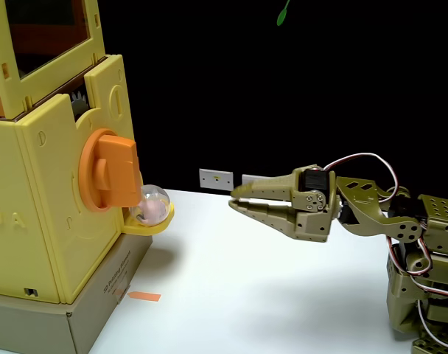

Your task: Turn the button of vending machine.

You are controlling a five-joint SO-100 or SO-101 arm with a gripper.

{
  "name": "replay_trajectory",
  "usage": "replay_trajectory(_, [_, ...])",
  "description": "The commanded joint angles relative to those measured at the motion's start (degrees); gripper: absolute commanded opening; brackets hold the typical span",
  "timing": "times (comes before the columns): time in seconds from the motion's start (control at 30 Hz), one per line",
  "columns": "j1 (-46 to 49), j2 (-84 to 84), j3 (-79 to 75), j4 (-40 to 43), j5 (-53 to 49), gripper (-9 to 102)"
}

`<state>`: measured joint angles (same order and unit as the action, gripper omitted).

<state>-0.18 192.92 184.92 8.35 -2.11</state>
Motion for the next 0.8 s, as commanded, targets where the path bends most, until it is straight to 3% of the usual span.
replay_trajectory(0.0, [0.6,4.5,9.1,8.2,2.5,0])
replay_trajectory(0.77, [1.4,10.2,6.0,39.7,6.3,1])
